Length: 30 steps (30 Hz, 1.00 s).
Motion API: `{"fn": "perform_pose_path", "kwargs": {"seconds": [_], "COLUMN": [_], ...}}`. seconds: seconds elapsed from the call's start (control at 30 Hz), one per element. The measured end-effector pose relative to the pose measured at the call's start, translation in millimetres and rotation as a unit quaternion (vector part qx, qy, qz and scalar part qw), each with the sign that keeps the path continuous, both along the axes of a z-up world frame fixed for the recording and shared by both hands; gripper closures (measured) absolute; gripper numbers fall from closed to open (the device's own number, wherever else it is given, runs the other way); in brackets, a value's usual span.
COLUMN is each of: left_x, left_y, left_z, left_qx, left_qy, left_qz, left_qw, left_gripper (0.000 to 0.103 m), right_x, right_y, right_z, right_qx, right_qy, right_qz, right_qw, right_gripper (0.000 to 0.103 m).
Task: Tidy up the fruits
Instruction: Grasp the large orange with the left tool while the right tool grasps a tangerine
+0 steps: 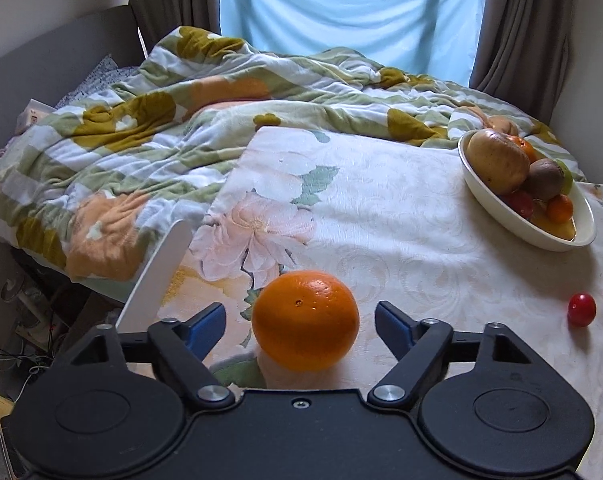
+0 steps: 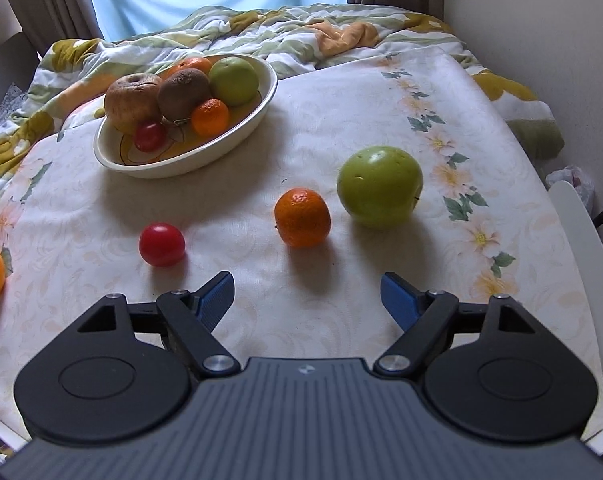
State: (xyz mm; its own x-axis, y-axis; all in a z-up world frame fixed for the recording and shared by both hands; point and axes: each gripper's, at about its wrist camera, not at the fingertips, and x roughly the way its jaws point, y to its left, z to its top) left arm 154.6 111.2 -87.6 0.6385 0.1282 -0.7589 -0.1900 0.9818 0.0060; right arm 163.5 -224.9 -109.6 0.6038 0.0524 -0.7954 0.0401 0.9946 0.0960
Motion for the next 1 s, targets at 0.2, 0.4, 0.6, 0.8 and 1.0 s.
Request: {"fn": "perform_pose_path", "kwargs": {"seconds": [0.2, 0.4, 0.6, 0.8, 1.0], "left_x": [7, 7, 7, 3, -7], "left_y": [6, 8, 11, 12, 11], "left_z": [-10, -10, -9, -8, 0], "left_qx": [-0.023, -0.029, -0.031, -0.035, -0.038], "left_qy": [0.016, 0.011, 0.012, 0.012, 0.005], "left_qz": [-0.009, -0.014, -0.018, -0.016, -0.022], "left_qw": [0.9996, 0.9994, 0.9993, 0.9992, 0.999], "left_gripper": [0.037, 0.037, 0.038, 0.038, 0.038], "right_x": [13, 23, 33, 39, 39], "right_y": [5, 10, 11, 14, 16], "right_z": [-6, -10, -11, -11, -7], "right_qx": [0.003, 0.0, -0.002, -0.009, -0.023], "right_qy": [0.006, 0.0, -0.011, -0.016, -0.017], "right_qz": [-0.011, -0.019, -0.031, -0.036, -0.032], "right_qw": [1.0, 1.0, 0.999, 0.999, 0.999], "right_gripper": [0.024, 0.029, 0.034, 0.05, 0.053]}}
